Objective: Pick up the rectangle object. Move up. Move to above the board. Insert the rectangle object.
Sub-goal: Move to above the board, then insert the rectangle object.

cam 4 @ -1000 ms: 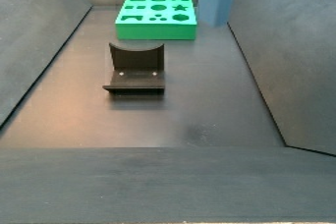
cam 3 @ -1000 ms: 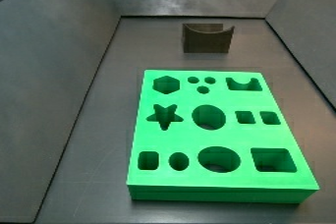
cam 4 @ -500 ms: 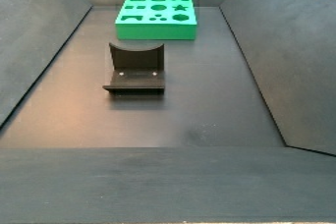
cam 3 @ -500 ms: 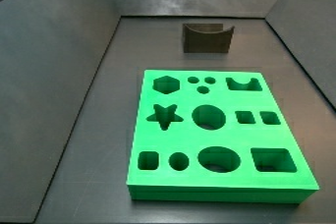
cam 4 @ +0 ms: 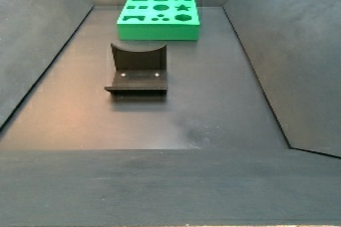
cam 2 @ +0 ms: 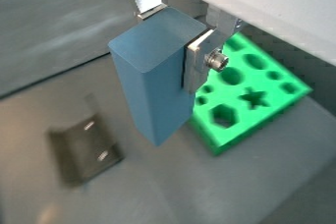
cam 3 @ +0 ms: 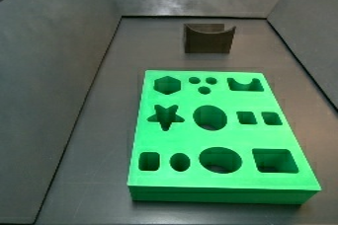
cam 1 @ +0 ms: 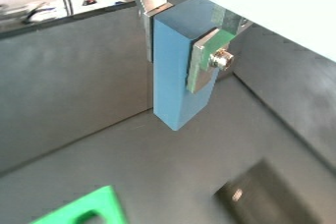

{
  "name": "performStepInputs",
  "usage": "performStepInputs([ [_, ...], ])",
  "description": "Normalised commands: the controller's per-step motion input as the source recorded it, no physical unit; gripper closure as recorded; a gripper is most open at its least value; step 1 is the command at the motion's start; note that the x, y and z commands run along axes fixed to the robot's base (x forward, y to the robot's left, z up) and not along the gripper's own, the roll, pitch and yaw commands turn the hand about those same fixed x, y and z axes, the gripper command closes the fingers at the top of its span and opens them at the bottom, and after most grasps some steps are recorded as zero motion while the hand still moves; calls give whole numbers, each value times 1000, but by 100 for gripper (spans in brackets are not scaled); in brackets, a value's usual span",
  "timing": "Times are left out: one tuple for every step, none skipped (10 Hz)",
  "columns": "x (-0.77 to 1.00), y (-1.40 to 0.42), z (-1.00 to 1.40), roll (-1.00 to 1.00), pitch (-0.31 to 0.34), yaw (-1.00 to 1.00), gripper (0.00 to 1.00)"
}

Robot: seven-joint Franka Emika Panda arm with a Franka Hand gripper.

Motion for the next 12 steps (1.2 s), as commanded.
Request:
performStepInputs([
  [167,-1000,213,-86,271,-1000,100],
  [178,-1000,211,-89,267,-838,100],
  [201,-1000,214,-61,241,-473,100],
  [232,-1000,224,-43,199,-194,100],
  [189,-742,172,-26,170,-88,100],
  [153,-546,128,-7,153,-45,100],
  [99,-275,69,-11,112,-21,100],
  [0,-17,0,4,0,0,100],
  [91,-194,0,53,0,-14,100],
  [29,-291,-54,3,-70,-491,100],
  [29,-206,-94,0,-114,-834,100],
  [0,0,-51,0,-67,-1000,100],
])
